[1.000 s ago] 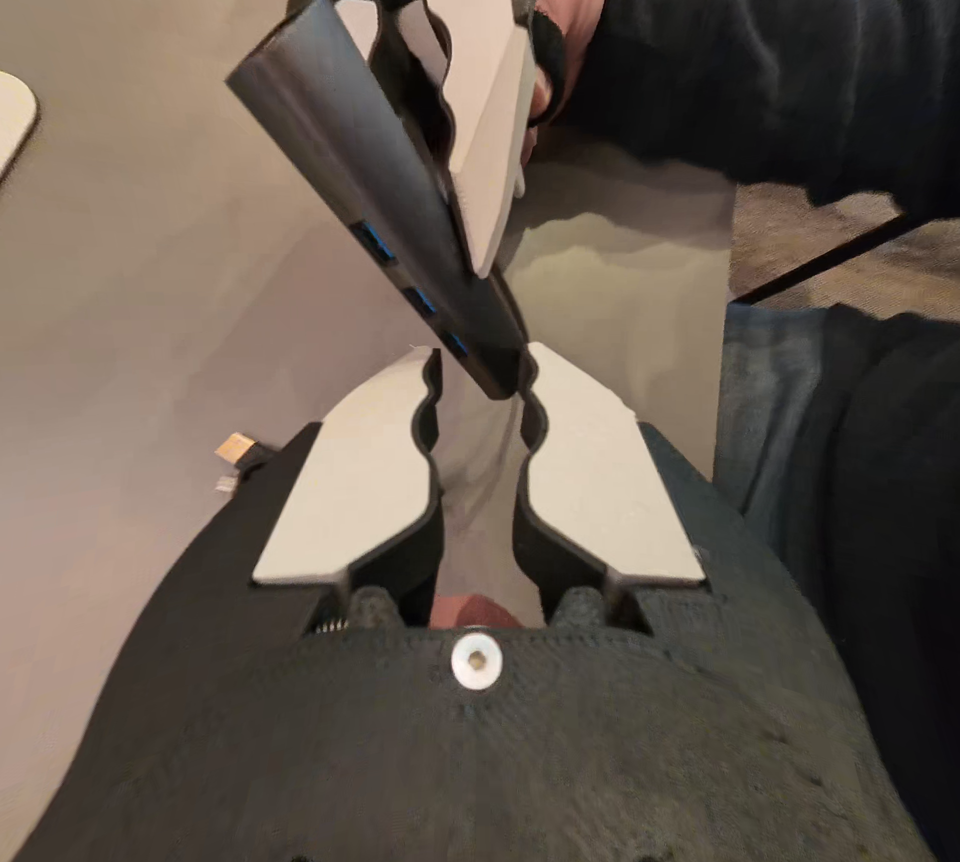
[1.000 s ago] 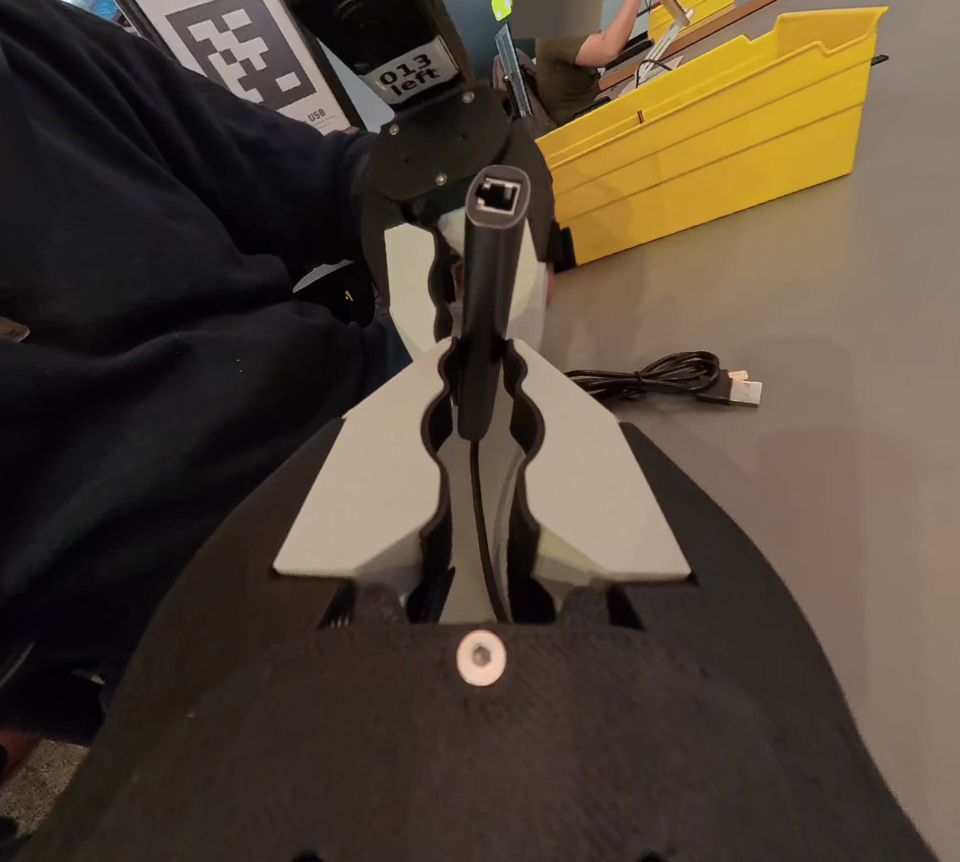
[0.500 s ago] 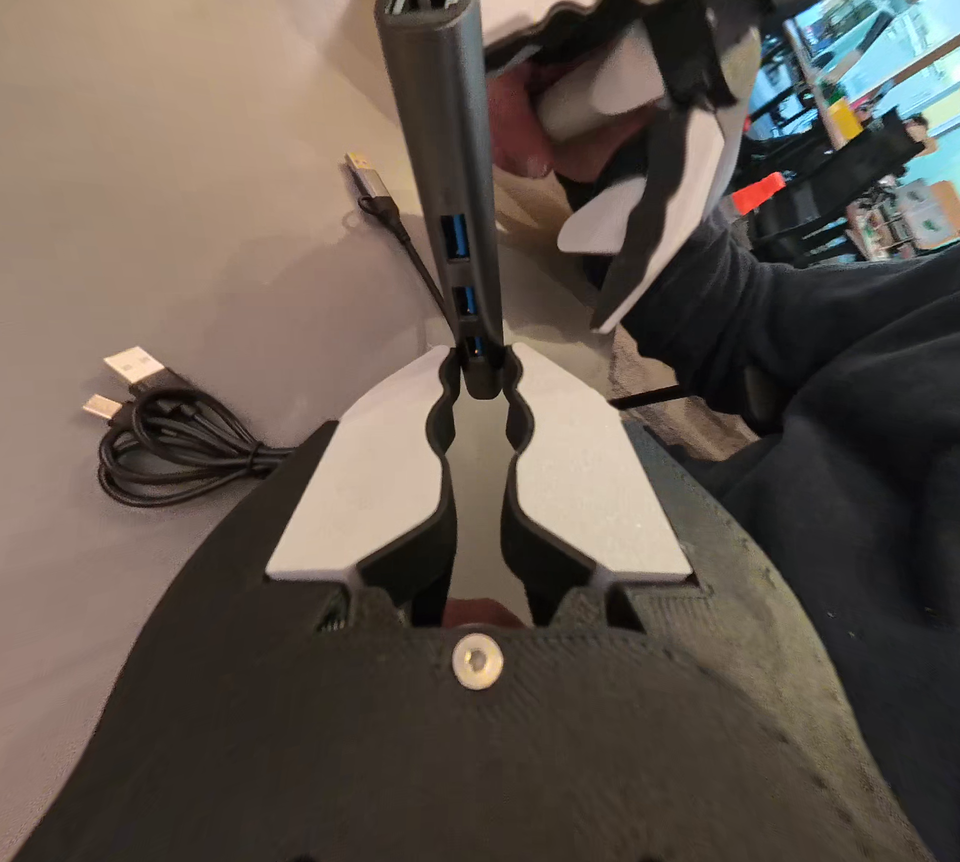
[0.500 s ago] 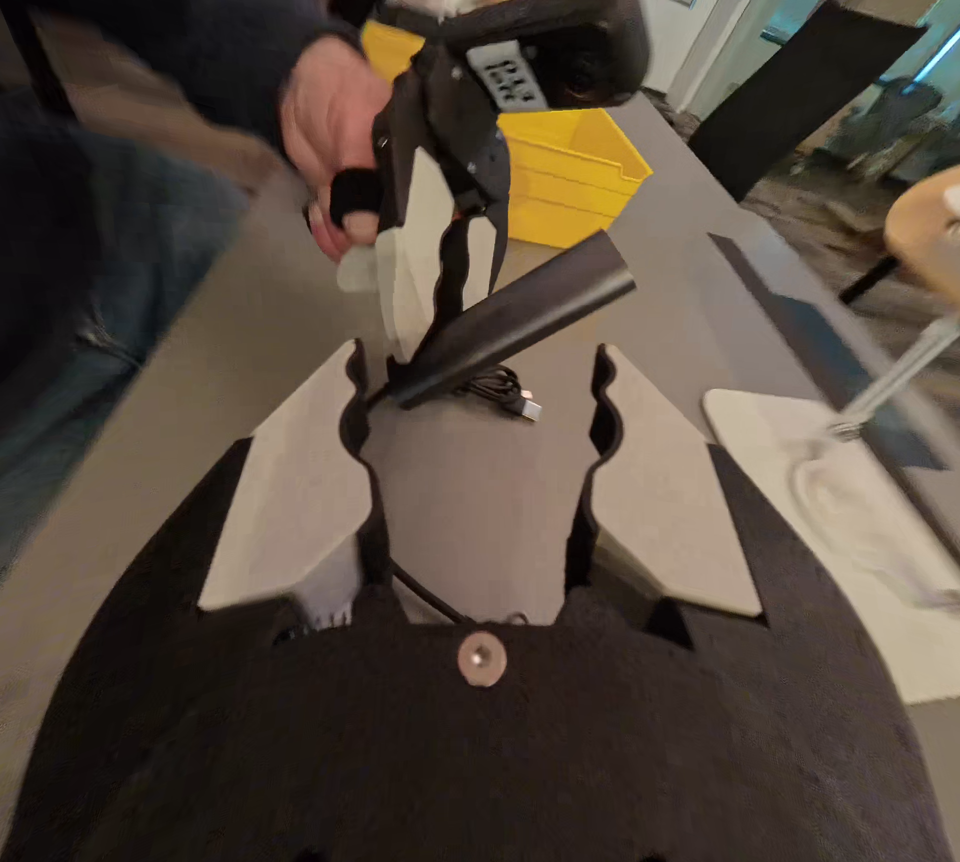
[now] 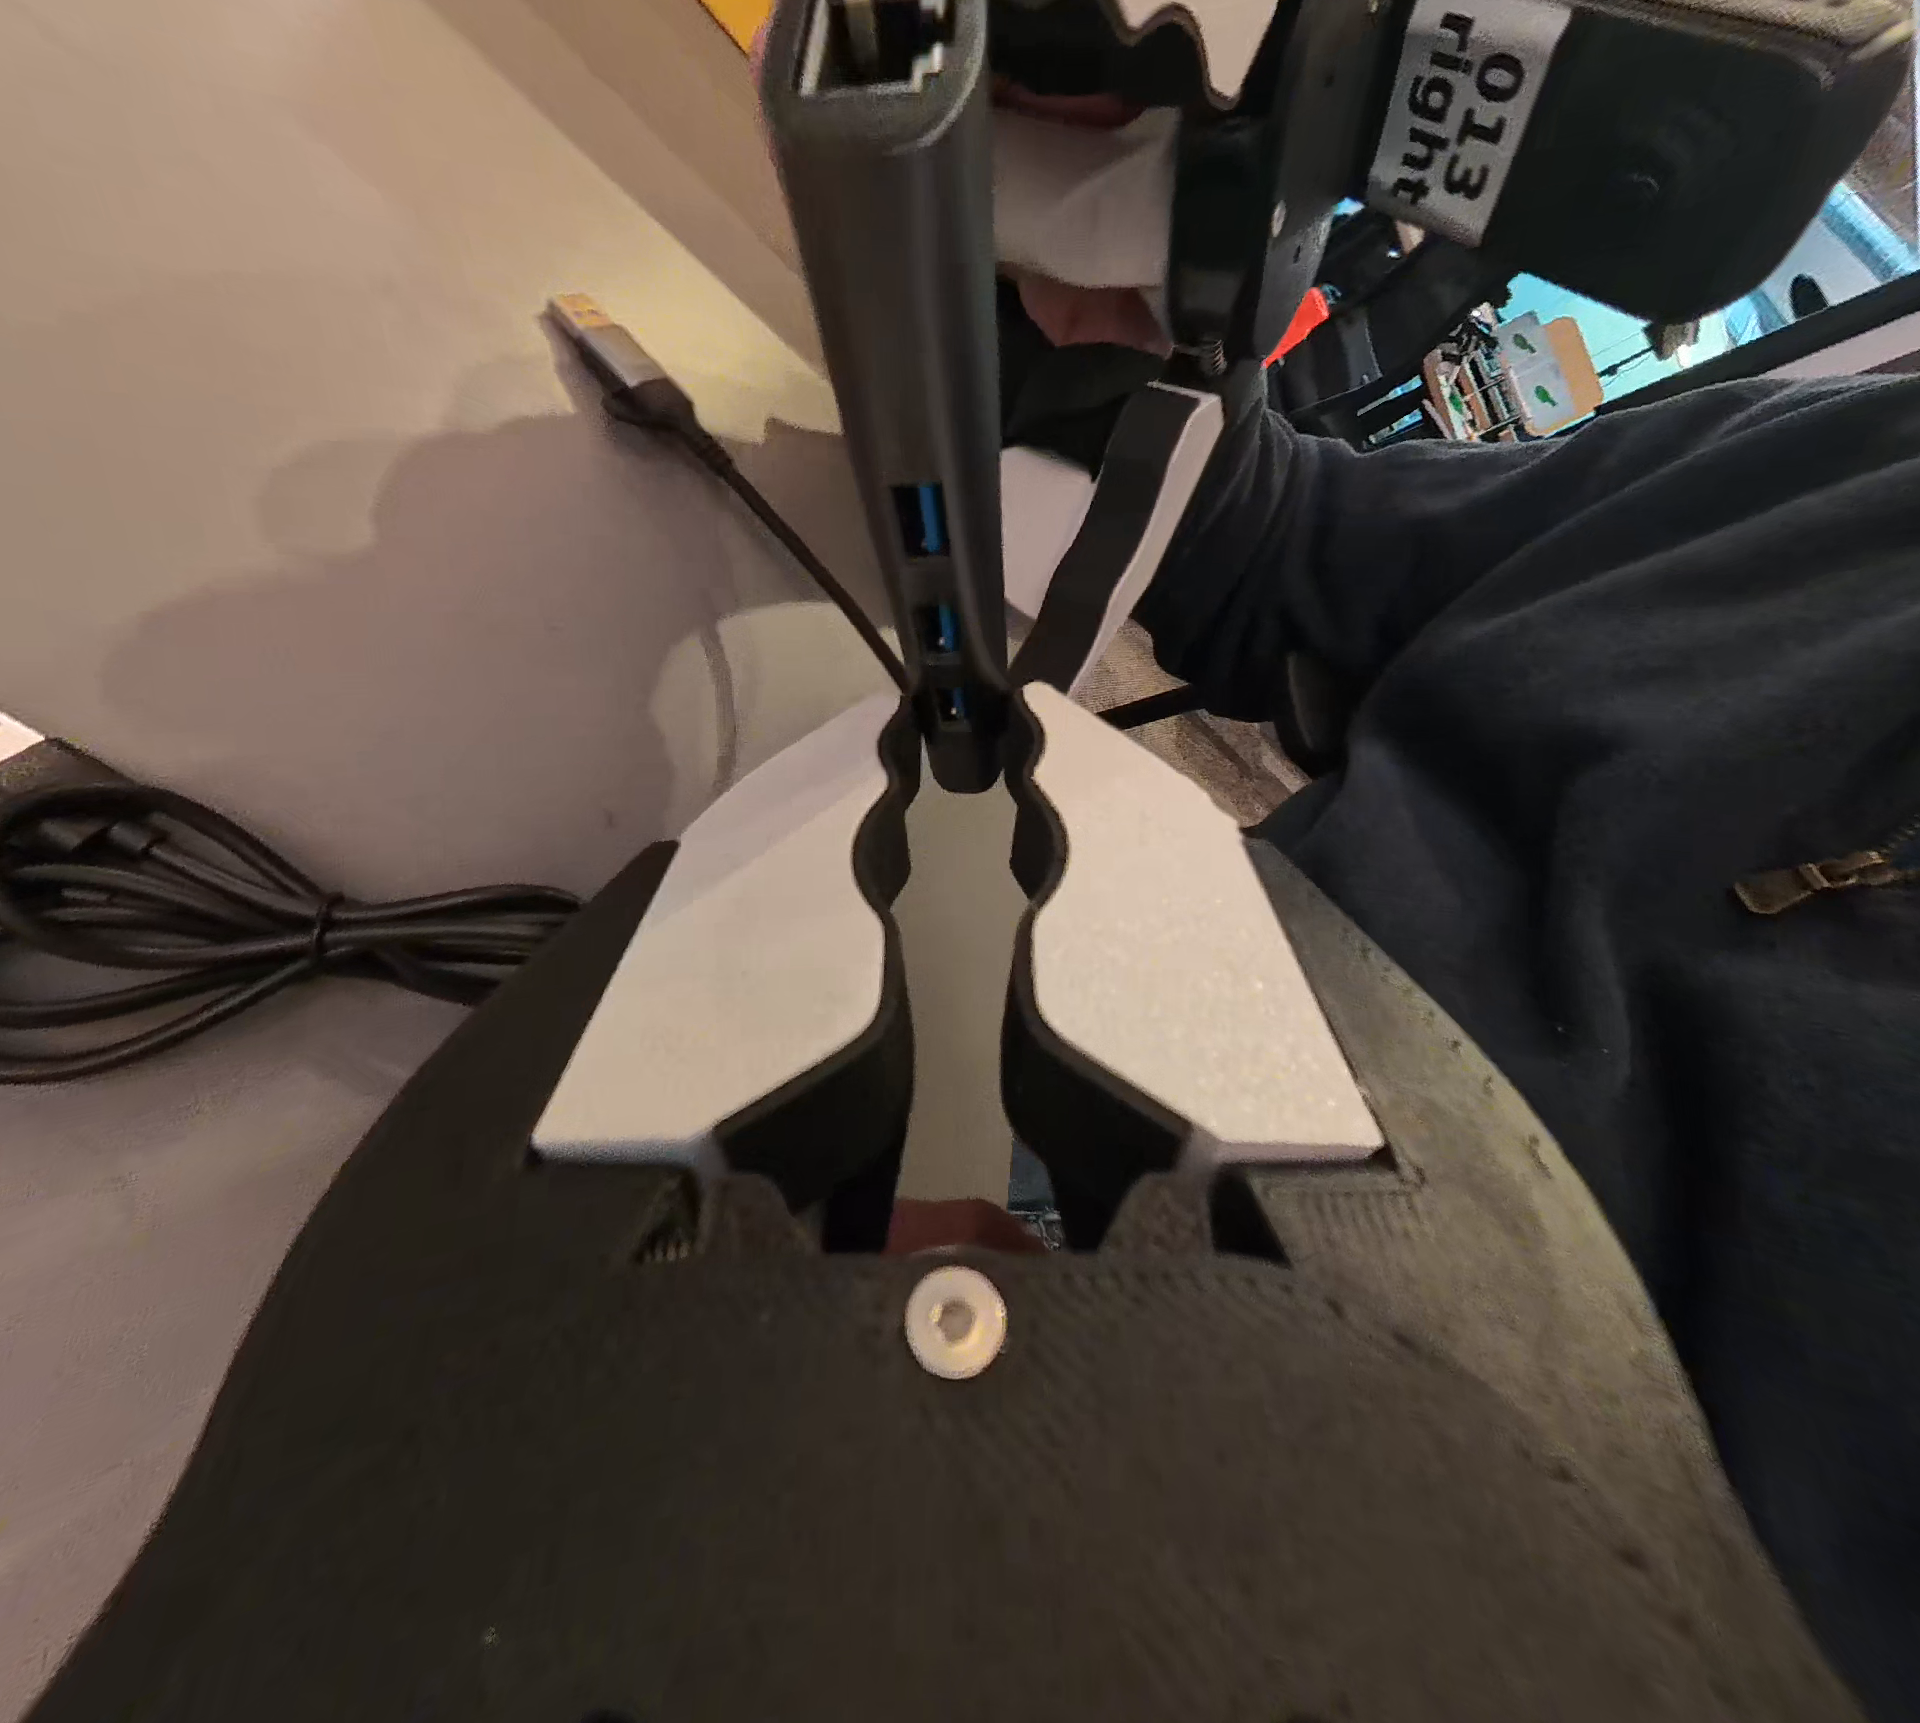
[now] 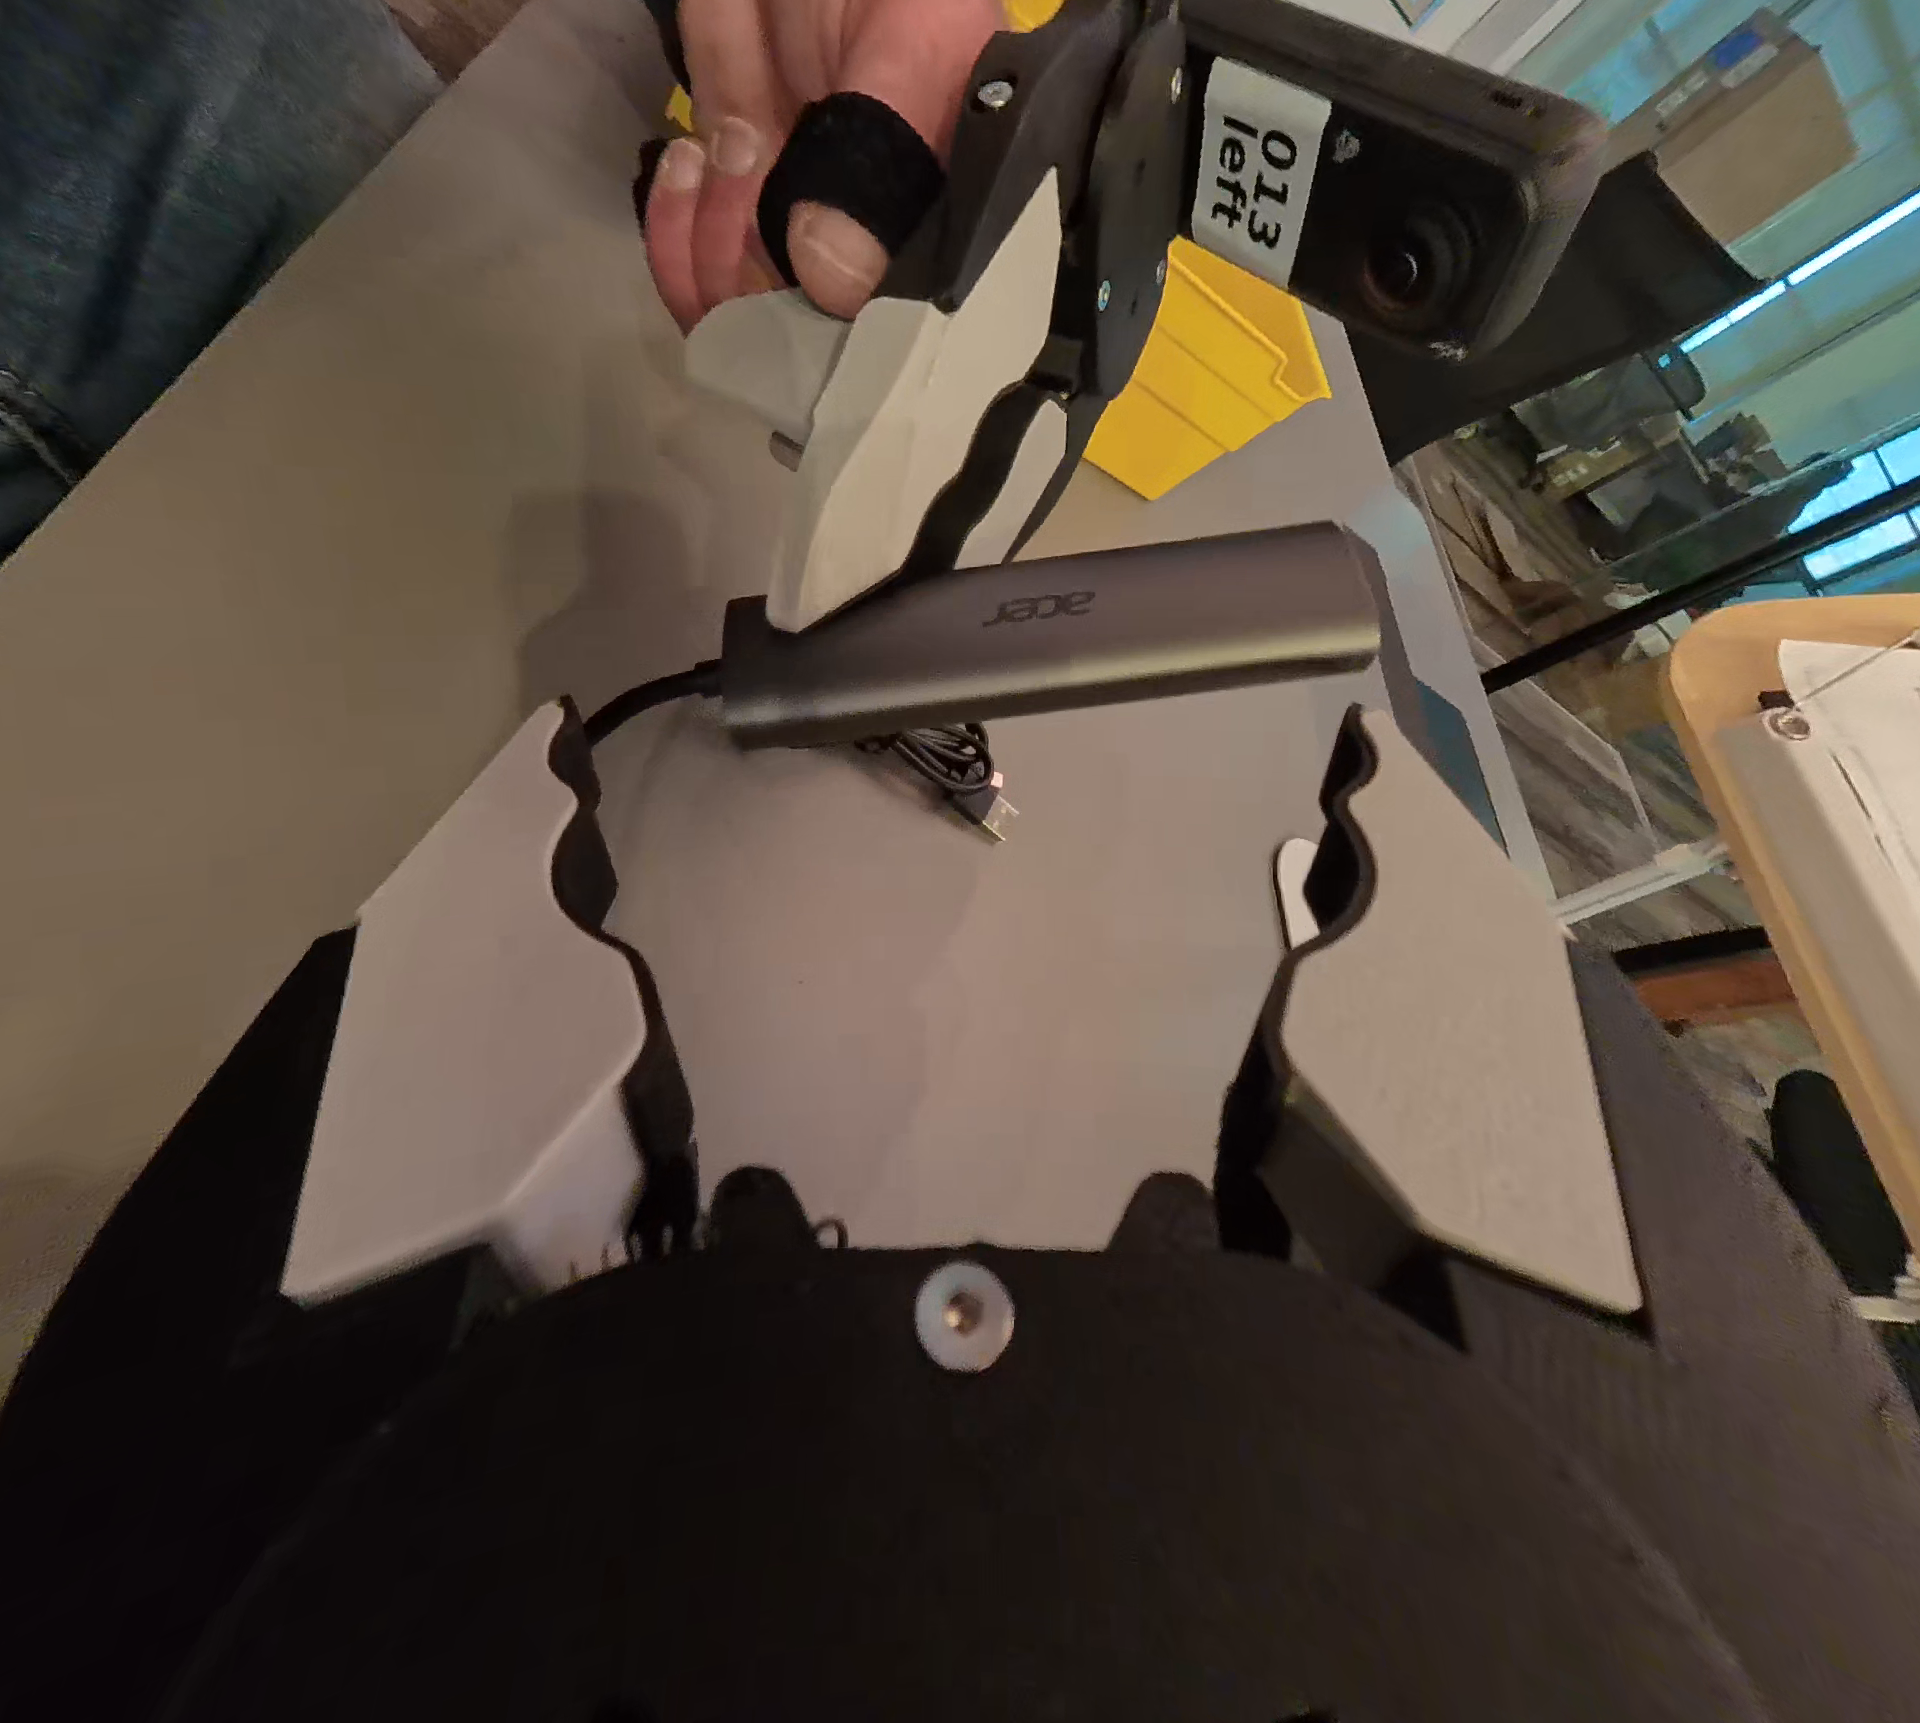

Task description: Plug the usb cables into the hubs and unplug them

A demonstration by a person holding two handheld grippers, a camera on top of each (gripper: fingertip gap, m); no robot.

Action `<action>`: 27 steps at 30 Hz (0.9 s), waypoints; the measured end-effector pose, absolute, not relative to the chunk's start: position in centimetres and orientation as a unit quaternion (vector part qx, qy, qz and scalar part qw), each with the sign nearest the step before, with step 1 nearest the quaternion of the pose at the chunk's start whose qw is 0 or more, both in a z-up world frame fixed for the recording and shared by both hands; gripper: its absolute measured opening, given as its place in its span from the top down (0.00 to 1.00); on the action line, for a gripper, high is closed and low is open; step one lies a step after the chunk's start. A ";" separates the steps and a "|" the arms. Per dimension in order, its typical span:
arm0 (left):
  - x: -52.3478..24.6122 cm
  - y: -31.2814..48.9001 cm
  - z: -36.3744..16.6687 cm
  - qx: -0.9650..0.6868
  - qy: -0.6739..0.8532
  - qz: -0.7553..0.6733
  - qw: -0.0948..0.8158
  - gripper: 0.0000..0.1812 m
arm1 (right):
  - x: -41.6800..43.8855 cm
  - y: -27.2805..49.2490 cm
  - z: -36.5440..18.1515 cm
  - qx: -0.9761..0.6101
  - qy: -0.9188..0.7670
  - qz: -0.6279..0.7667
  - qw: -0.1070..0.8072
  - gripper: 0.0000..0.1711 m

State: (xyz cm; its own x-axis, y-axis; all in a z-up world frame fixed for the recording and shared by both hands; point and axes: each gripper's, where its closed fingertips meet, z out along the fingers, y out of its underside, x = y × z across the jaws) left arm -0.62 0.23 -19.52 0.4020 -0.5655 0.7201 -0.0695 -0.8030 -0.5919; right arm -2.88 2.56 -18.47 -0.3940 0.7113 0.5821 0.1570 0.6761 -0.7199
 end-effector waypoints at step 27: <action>0.7 -1.8 -20.1 -0.784 0.210 -0.550 0.196 0.92 | -3.1 1.4 -19.0 -0.263 -0.779 0.306 0.479 0.26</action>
State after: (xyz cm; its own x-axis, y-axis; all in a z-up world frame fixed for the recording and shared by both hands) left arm 0.74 -1.78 -20.08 0.3061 -0.5455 0.7802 -0.1146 -0.8347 -0.5387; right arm -3.06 1.39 -18.97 -0.4020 0.7035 0.5861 0.1171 0.6743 -0.7291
